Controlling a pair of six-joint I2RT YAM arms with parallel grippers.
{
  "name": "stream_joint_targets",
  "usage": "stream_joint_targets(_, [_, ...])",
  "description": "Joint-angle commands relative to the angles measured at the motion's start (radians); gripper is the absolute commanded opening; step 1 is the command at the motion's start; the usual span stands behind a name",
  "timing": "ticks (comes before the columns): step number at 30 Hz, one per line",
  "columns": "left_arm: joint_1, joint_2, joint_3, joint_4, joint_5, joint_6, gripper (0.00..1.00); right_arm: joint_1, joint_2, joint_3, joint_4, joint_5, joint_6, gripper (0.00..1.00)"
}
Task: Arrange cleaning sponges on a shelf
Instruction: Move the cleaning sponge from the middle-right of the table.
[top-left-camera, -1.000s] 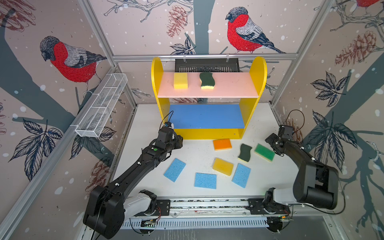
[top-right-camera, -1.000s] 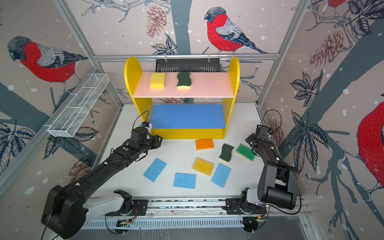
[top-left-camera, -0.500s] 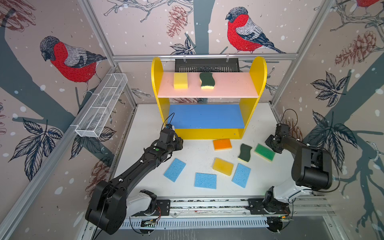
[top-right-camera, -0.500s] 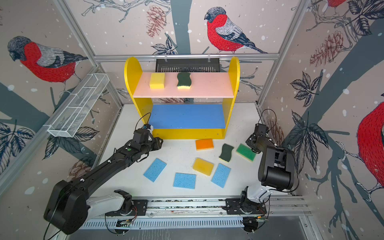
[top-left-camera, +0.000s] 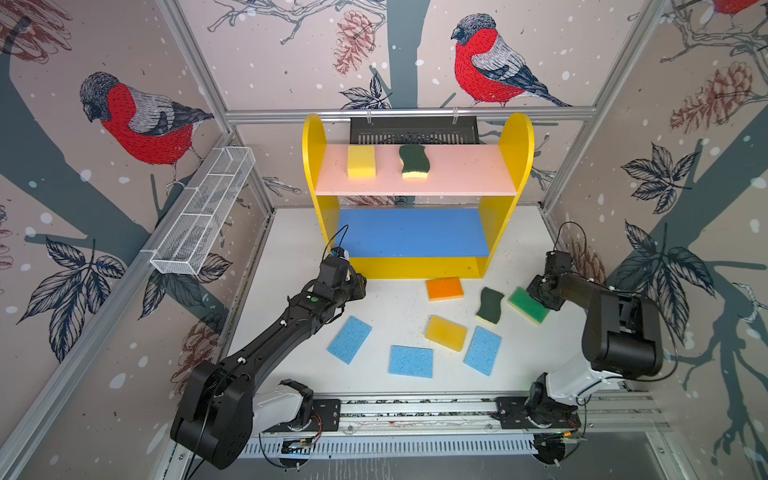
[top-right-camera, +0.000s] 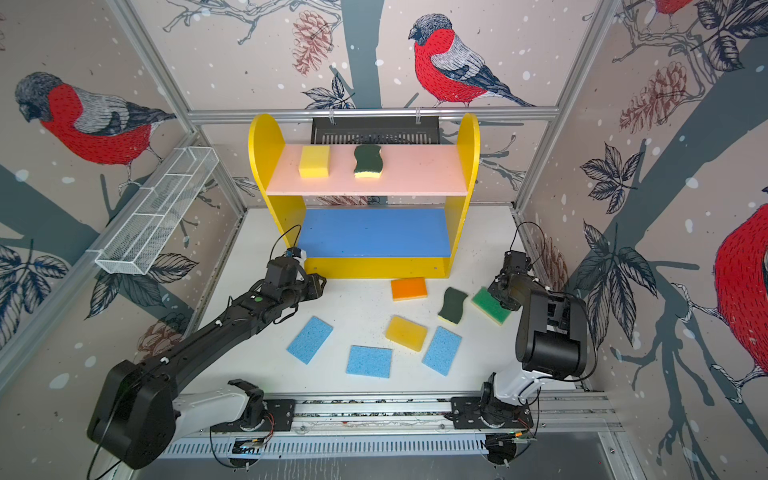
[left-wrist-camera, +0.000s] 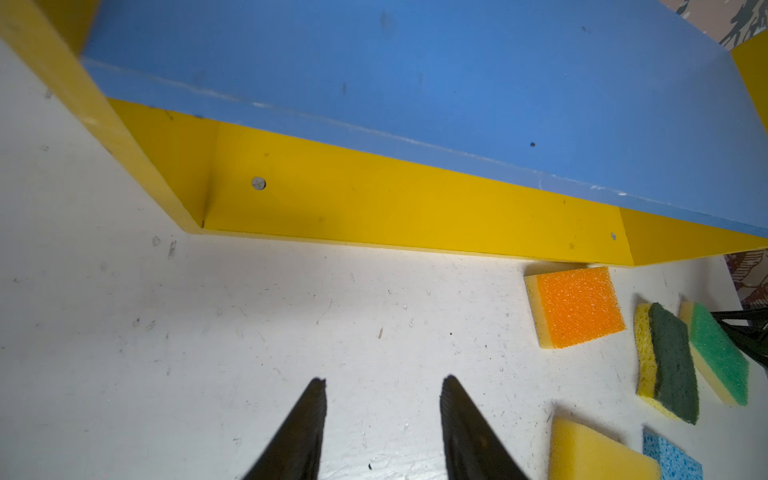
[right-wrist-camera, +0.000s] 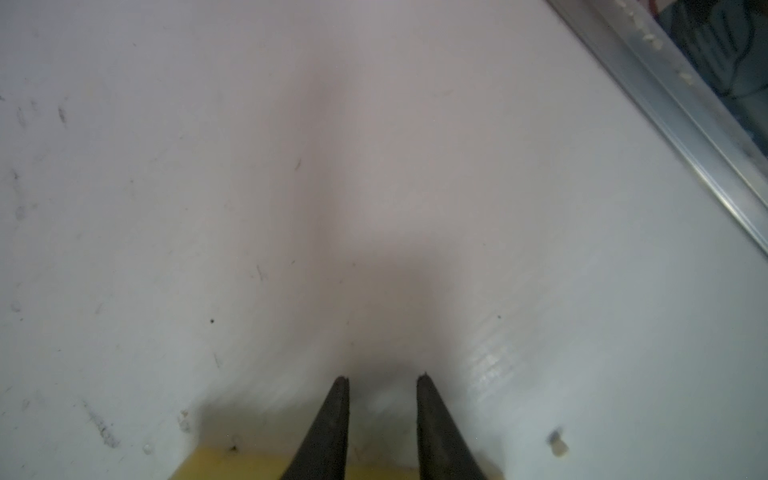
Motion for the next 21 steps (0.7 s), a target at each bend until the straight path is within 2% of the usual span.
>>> stream_joint_targets(1, [0.002, -0.014, -0.006, 0.031, 0.018, 0.004, 0.46, 0.018, -0.027, -0.023, -0.047, -0.008, 0.033, 0.30])
stream_joint_targets(13, [0.003, -0.061, -0.021, 0.037, 0.040, 0.000, 0.45, 0.116, -0.165, -0.145, -0.101, -0.060, 0.106, 0.31])
stream_joint_targets(21, [0.001, -0.083, -0.026, 0.038, 0.054, -0.004, 0.45, 0.180, -0.254, -0.205, -0.139, -0.152, 0.154, 0.33])
